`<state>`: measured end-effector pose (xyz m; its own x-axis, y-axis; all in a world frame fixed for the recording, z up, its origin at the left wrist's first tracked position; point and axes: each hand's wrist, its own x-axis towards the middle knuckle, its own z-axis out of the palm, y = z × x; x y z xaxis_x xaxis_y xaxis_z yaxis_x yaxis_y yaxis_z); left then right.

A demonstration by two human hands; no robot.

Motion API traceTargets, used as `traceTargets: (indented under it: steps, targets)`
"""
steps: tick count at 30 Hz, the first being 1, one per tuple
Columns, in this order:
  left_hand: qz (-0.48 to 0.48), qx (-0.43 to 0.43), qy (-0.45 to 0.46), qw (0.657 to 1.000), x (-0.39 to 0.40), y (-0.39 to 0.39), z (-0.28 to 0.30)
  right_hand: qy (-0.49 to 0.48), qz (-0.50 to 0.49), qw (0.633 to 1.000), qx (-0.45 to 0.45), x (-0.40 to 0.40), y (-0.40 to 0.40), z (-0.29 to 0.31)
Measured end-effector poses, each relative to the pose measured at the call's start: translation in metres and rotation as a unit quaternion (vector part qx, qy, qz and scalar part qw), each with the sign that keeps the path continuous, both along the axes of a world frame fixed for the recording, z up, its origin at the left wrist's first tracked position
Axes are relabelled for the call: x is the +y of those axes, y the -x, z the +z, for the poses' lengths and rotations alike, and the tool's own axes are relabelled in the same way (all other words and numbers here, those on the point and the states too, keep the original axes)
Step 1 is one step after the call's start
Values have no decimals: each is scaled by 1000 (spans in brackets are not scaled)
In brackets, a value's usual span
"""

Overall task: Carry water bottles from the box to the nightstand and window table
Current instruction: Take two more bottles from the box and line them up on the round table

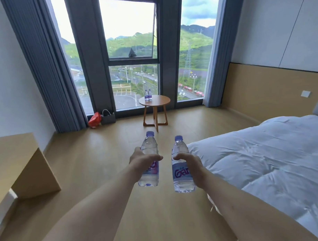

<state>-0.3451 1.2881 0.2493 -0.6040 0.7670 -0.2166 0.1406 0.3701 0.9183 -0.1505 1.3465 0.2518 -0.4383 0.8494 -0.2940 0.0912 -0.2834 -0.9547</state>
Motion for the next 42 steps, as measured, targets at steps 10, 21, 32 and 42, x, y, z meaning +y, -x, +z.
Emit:
traceTargets:
  steps: [10, 21, 32, 42]
  targets:
    - [-1, 13, 14, 1000, 161, 81, -25, 21, 9, 1000, 9, 168, 91, -33]
    - [43, 8, 21, 999, 383, 161, -11, 44, 48, 997, 40, 412, 171, -16]
    - [21, -13, 38, 999, 570, 244, -46, 67, 65, 995, 23, 588, 262, -54]
    - [-27, -27, 29, 999, 782, 389, -46, 59, 29, 998, 11, 797, 387, -52]
